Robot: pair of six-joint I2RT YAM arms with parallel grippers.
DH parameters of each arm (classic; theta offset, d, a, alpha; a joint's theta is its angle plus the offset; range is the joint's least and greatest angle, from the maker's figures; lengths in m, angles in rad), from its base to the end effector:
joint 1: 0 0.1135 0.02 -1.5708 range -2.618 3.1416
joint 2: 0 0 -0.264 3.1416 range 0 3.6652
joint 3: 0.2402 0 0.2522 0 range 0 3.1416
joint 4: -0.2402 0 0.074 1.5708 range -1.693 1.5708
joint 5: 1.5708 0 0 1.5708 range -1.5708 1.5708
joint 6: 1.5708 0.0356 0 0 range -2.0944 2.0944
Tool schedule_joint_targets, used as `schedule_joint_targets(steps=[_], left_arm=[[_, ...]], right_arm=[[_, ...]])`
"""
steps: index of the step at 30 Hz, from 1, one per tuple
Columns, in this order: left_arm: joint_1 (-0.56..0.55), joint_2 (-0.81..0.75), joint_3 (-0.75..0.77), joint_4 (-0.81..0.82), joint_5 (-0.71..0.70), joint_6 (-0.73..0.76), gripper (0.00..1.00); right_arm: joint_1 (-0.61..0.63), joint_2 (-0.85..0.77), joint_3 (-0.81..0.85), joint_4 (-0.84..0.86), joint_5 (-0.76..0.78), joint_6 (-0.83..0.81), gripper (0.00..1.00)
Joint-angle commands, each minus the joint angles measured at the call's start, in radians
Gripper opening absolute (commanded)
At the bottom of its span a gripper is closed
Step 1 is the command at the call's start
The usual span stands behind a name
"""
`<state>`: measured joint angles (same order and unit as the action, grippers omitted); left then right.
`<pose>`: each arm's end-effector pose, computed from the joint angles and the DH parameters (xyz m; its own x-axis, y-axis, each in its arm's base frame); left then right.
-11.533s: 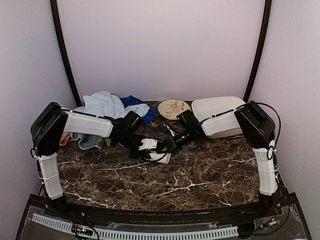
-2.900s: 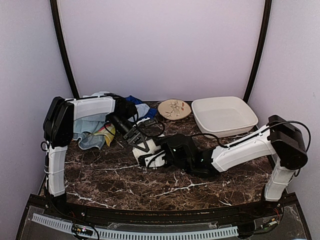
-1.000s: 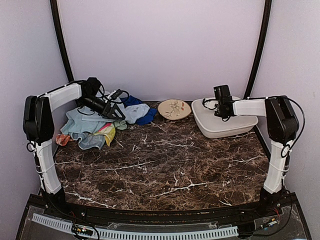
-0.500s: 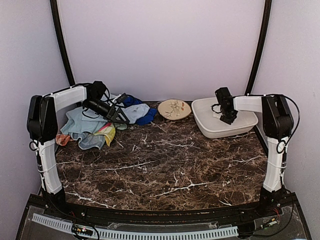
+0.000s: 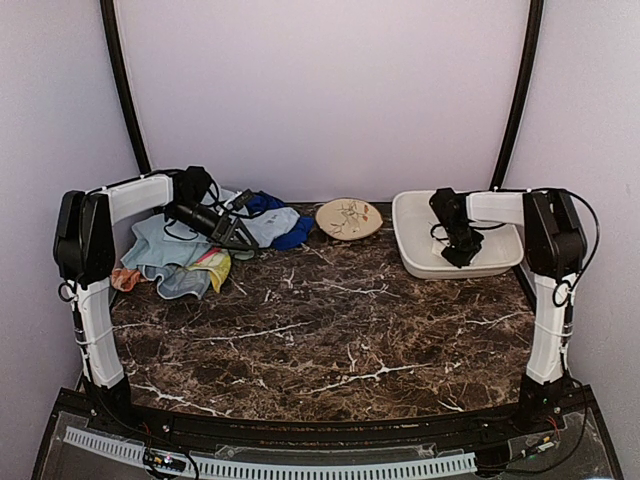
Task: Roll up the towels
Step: Move the storage box to the corner of the board.
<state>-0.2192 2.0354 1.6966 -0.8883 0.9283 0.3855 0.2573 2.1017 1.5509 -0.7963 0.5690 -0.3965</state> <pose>0.4051 -0.1195 0.2349 -0.7035 0.3876 -0.5957 0.7103 0.4106 -0.5718 0.4080 0.0875 0.1627 -0.8317 -0.5552 -0.0017 -0.4553 0.6837 -0.5703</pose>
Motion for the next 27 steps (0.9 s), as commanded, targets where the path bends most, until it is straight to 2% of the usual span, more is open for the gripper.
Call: schedule_joint_targets(steps=[1, 8, 10, 15, 21, 27], left_arm=[[-0.007, -0.053, -0.023, 0.000, 0.030, 0.014, 0.83], [-0.012, -0.061, -0.043, 0.009, 0.036, 0.015, 0.83], [-0.014, -0.063, -0.050, 0.009, 0.035, 0.016, 0.82], [-0.013, -0.070, -0.071, 0.013, 0.038, 0.022, 0.82], [-0.014, -0.068, -0.090, 0.029, 0.046, 0.018, 0.81], [-0.013, -0.065, -0.086, 0.023, 0.043, 0.022, 0.81]], right_arm=[[0.064, 0.003, 0.036, -0.150, -0.158, 0.175, 0.00], [0.158, 0.014, 0.115, -0.176, -0.332, 0.263, 0.00], [0.160, 0.011, 0.139, -0.164, -0.332, 0.260, 0.00], [0.108, -0.034, 0.153, -0.138, -0.144, 0.208, 0.00], [0.048, -0.123, 0.047, 0.039, 0.089, 0.043, 0.00], [0.051, -0.131, -0.055, 0.246, 0.153, -0.148, 0.00]])
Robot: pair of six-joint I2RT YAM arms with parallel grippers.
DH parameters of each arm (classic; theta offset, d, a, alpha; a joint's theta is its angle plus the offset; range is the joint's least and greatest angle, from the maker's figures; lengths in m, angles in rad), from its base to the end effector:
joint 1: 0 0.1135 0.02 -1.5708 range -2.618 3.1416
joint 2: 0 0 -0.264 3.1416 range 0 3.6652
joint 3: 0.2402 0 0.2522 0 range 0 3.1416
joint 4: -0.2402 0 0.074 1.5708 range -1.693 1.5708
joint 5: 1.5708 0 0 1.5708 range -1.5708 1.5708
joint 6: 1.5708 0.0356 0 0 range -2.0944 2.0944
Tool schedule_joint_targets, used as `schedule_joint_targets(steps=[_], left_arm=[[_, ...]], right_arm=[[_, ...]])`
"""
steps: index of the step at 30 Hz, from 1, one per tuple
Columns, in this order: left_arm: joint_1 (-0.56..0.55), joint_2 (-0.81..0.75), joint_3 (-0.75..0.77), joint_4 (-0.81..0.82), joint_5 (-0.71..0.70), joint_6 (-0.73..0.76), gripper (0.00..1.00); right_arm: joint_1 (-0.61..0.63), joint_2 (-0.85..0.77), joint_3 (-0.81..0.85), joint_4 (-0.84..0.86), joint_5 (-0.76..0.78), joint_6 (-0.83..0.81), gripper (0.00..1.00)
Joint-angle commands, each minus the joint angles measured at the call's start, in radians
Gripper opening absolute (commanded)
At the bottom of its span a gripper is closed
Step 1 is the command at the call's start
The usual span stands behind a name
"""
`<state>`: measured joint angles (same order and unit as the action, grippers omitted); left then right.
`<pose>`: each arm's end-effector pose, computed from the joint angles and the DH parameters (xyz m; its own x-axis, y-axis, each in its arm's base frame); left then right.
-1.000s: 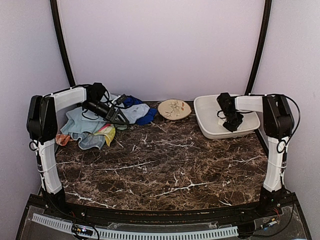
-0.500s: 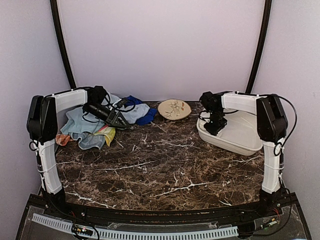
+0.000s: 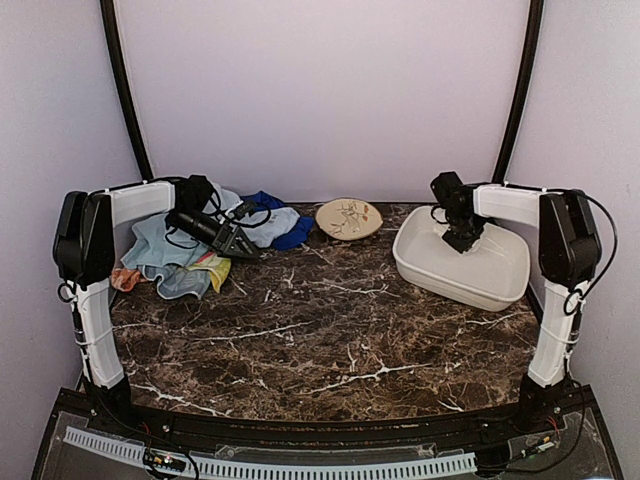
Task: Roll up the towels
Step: Move the storage box to the corner of the board, then place the towel in the storage box.
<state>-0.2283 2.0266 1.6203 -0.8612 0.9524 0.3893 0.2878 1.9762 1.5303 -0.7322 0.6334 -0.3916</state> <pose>0.3959 -0.1218 0.2185 -0.7203 0.3932 -0.5715 0.6935 0.3895 -0.6061 0.3994 0.0963 0.2097 -0.8144 -0.5619 -0.1450 -0.3488 0.6737 -0.6515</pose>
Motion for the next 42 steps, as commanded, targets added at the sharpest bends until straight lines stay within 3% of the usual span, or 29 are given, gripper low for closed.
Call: schedule_joint_targets(steps=[1, 19, 22, 25, 29, 33, 42], left_arm=[[-0.004, -0.055, -0.009, -0.006, 0.019, 0.019, 0.80], [-0.005, -0.034, 0.021, -0.029, 0.010, 0.028, 0.80], [-0.004, -0.026, 0.027, -0.027, 0.011, 0.023, 0.80], [-0.004, -0.022, 0.033, -0.031, 0.014, 0.022, 0.80], [-0.004, -0.022, 0.039, -0.043, 0.012, 0.027, 0.80], [-0.004, -0.022, 0.045, -0.056, 0.010, 0.031, 0.80], [-0.004, -0.026, 0.050, -0.078, 0.008, 0.039, 0.79]], right_arm=[[0.020, 0.007, -0.028, 0.196, 0.091, -0.167, 0.00], [0.002, 0.220, 0.103, 0.382, 0.049, -0.322, 0.00], [0.000, 0.245, 0.134, 0.381, 0.046, -0.329, 0.18], [-0.001, 0.262, 0.146, 0.379, 0.032, -0.319, 0.23], [-0.001, 0.277, 0.158, 0.358, 0.016, -0.296, 0.38], [-0.002, 0.273, 0.152, 0.343, -0.005, -0.265, 0.61], [0.002, 0.233, 0.145, 0.307, -0.080, -0.204, 0.67]])
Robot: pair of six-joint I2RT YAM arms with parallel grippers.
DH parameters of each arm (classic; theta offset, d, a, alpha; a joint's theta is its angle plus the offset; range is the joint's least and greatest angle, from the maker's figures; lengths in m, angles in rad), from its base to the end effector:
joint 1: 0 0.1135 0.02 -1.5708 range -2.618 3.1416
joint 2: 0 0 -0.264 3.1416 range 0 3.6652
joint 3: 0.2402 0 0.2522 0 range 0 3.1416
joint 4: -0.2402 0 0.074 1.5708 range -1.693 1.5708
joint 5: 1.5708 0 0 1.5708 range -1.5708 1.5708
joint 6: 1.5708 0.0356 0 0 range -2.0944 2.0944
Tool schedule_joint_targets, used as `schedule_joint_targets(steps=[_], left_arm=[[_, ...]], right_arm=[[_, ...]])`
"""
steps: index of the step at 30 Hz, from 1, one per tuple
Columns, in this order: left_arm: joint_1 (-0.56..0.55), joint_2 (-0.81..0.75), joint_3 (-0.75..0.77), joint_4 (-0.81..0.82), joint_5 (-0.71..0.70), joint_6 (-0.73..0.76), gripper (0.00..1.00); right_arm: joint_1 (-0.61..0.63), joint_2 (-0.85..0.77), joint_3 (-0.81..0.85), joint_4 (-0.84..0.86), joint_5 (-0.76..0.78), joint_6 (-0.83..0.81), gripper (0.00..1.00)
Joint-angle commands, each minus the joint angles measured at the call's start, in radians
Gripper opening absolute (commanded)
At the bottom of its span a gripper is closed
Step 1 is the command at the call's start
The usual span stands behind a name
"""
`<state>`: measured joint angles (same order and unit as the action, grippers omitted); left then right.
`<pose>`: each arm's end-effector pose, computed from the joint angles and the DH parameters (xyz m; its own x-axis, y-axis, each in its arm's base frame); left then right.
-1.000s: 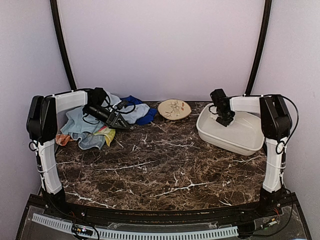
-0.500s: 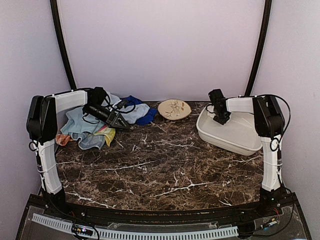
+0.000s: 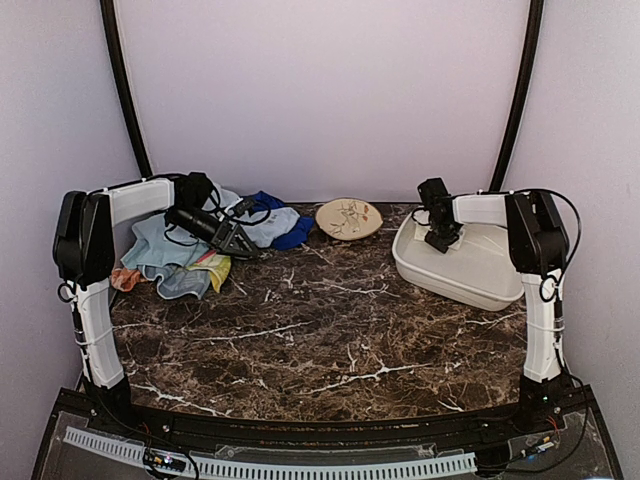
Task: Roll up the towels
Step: Place the towel in the storage box.
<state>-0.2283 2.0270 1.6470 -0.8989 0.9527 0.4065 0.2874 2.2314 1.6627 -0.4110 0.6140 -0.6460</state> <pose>0.3960 -0.1218 0.2247 -0.7146 0.4013 -0.5729 0.6991 0.3840 -0.6031 0.4644 0.1159 0.1550 -0.6817 -0.7146 -0.1570 -0.4185 0.5569 -0.7175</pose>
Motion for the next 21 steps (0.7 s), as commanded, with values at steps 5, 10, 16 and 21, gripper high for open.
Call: schedule_joint_targets(steps=[5, 10, 16, 21], left_arm=[[-0.004, -0.027, 0.025, -0.040, 0.016, 0.022, 0.78], [-0.004, -0.027, 0.021, -0.034, 0.024, 0.016, 0.77], [-0.004, -0.025, 0.020, -0.031, 0.037, 0.012, 0.76], [-0.005, -0.023, 0.023, -0.036, 0.037, 0.016, 0.75]], right_arm=[[0.006, -0.096, -0.031, -0.022, -0.124, 0.102, 0.67], [0.008, -0.185, -0.061, -0.027, -0.186, 0.149, 0.68], [0.011, -0.264, -0.085, -0.043, -0.289, 0.229, 0.66], [-0.005, -0.260, -0.071, -0.024, -0.304, 0.279, 0.51]])
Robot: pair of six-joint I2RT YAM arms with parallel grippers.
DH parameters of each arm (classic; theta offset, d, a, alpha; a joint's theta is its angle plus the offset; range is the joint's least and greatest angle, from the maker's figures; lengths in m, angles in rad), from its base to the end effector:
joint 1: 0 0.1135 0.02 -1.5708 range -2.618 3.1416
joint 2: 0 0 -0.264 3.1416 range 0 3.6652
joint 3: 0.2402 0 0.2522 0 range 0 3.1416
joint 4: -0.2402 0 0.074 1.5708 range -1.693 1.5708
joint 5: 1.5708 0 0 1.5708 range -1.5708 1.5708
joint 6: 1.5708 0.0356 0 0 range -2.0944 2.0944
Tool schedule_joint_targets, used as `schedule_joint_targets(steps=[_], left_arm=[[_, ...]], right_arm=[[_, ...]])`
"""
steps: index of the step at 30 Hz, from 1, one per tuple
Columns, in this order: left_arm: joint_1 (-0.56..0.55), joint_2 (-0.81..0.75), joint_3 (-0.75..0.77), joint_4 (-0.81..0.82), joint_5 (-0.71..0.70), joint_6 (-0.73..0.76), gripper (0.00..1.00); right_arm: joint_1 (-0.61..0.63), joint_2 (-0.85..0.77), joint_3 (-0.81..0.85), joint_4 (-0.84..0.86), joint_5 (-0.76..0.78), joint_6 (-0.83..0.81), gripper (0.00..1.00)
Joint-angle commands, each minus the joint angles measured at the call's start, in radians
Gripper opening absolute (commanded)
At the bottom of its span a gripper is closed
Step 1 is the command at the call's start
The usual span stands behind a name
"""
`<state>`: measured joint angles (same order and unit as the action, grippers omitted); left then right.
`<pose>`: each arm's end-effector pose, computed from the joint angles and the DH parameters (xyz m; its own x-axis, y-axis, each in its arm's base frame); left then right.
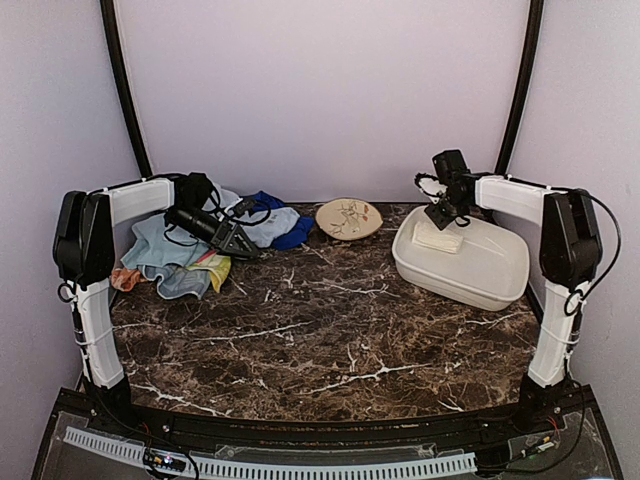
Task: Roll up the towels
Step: Place the towel in the storage box, then adjust the towel in the storage box.
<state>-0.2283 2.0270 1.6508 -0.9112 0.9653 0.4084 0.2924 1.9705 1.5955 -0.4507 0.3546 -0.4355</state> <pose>0.3952 -0.1219 0.2258 -0.7182 0.3989 -0.5701 0.6952 0.3747 -0.6135 0.4301 0.1166 0.2439 -0.6192 -0.5995 -0.5071 -0.3376 0.7863 -0.5174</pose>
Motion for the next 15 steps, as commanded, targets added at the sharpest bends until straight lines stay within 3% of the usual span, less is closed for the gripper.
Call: schedule_joint_targets(steps=[1, 9, 15], left_arm=[[-0.004, -0.022, 0.018, -0.026, 0.024, 0.016, 0.75], [-0.005, -0.022, 0.014, -0.041, 0.016, 0.030, 0.74], [-0.005, -0.015, 0.016, -0.040, 0.018, 0.033, 0.73]], right_arm=[[-0.015, 0.011, 0.009, 0.014, -0.049, 0.078, 0.47], [-0.029, 0.111, 0.069, -0.091, -0.114, 0.156, 0.00], [-0.029, 0.061, -0.031, -0.084, -0.261, 0.199, 0.00]])
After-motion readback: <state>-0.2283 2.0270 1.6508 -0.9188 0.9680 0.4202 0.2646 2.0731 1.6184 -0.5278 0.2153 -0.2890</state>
